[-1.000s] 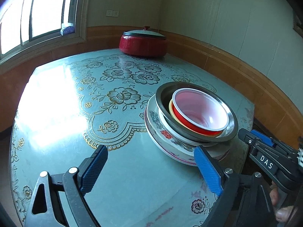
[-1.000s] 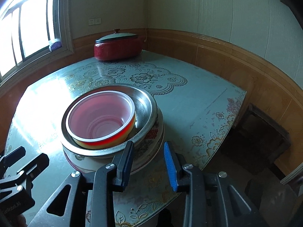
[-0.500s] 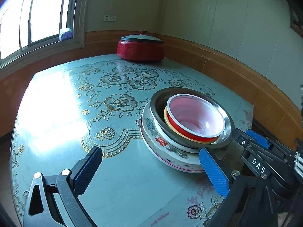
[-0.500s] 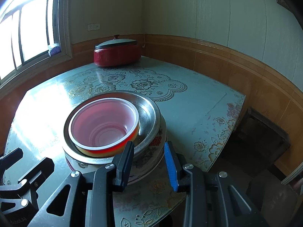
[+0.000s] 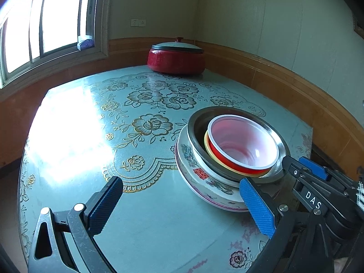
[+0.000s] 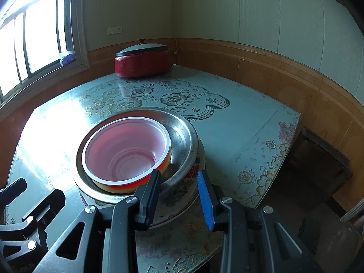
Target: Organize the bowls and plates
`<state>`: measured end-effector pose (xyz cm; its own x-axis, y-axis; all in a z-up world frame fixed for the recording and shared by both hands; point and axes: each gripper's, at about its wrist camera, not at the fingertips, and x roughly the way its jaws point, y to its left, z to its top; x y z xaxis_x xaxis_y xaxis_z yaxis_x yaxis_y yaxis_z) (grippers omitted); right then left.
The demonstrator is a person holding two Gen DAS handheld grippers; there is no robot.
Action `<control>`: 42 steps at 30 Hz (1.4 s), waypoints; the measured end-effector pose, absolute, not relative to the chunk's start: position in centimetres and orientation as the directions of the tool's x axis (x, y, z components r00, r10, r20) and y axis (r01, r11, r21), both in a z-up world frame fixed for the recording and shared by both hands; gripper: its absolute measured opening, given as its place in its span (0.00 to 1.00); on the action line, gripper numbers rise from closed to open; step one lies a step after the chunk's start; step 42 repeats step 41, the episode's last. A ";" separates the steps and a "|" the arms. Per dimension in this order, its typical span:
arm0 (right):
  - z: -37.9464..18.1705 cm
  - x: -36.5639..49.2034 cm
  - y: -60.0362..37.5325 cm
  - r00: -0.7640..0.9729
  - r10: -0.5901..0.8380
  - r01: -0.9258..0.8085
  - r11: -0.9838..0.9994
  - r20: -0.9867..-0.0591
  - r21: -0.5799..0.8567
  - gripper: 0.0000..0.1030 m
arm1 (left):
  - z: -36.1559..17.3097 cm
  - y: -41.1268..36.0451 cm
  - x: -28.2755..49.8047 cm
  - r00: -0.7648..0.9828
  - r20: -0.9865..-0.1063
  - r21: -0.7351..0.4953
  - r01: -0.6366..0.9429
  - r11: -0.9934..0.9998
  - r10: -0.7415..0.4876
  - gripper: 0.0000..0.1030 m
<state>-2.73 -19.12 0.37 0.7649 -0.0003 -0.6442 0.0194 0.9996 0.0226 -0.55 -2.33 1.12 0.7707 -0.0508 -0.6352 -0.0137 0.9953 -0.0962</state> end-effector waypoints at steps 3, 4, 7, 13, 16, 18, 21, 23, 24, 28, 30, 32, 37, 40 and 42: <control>0.4 -2.7 -19.2 0.765 0.002 0.020 0.999 -0.644 0.026 0.32 | 1.1 -2.4 -0.5 0.770 -0.636 -0.093 -0.013 0.996 -0.049 1.00; 0.4 -2.7 -19.2 0.765 0.003 0.020 0.999 -0.644 0.028 0.32 | 1.0 -2.4 -0.5 0.770 -0.637 -0.091 -0.014 0.996 -0.048 1.00; 0.5 -2.8 -19.2 0.768 0.003 0.019 0.999 -0.641 0.028 0.32 | 1.0 -2.4 -0.5 0.769 -0.638 -0.088 -0.018 0.996 -0.043 1.00; 0.5 -2.8 -19.2 0.769 0.003 0.019 0.999 -0.640 0.028 0.32 | 1.1 -2.5 -0.7 0.773 -0.633 -0.089 -0.014 0.996 -0.046 1.00; 0.5 -2.8 -19.3 0.767 0.005 0.019 0.999 -0.642 0.030 0.32 | 1.2 -2.5 -0.7 0.774 -0.631 -0.087 -0.014 0.996 -0.045 1.00; 0.5 -2.7 -19.3 0.766 0.008 0.017 0.999 -0.643 0.032 0.32 | 1.2 -2.6 -0.7 0.774 -0.632 -0.088 -0.014 0.996 -0.045 1.00; 0.4 -2.7 -19.3 0.765 0.010 0.016 0.999 -0.644 0.035 0.32 | 1.1 -2.6 -0.7 0.774 -0.632 -0.088 -0.014 0.996 -0.045 1.00; 0.4 -2.7 -19.4 0.765 0.010 0.016 0.999 -0.644 0.035 0.32 | 1.1 -2.6 -0.7 0.775 -0.631 -0.088 -0.015 0.996 -0.044 1.00; 0.4 -2.6 -19.4 0.765 0.010 0.016 0.999 -0.644 0.035 0.32 | 1.1 -2.6 -0.7 0.775 -0.631 -0.089 -0.014 0.996 -0.045 1.00; 0.4 -2.6 -19.4 0.765 0.011 0.015 0.999 -0.644 0.035 0.32 | 1.0 -2.7 -0.6 0.774 -0.631 -0.091 -0.009 0.996 -0.050 1.00; 0.4 -2.6 -19.4 0.765 0.012 0.013 0.999 -0.644 0.034 0.32 | 1.0 -2.7 -0.6 0.774 -0.631 -0.091 -0.010 0.996 -0.049 1.00; 0.3 -2.5 -19.5 0.765 0.012 0.012 0.999 -0.644 0.033 0.32 | 1.0 -2.8 -0.4 0.774 -0.631 -0.095 -0.012 0.995 -0.051 1.00; 0.4 -2.4 -19.6 0.766 0.009 0.016 0.999 -0.643 0.032 0.33 | 0.9 -2.8 -0.3 0.776 -0.628 -0.112 -0.006 0.994 -0.066 0.98; 0.4 -2.3 -19.8 0.768 0.010 0.017 0.999 -0.641 0.036 0.33 | 0.9 -2.9 -0.2 0.771 -0.633 -0.111 -0.007 0.994 -0.066 0.98; 0.4 -2.3 -19.8 0.768 0.010 0.018 0.999 -0.640 0.037 0.33 | 0.8 -3.0 -0.2 0.769 -0.637 -0.107 -0.010 0.994 -0.061 0.98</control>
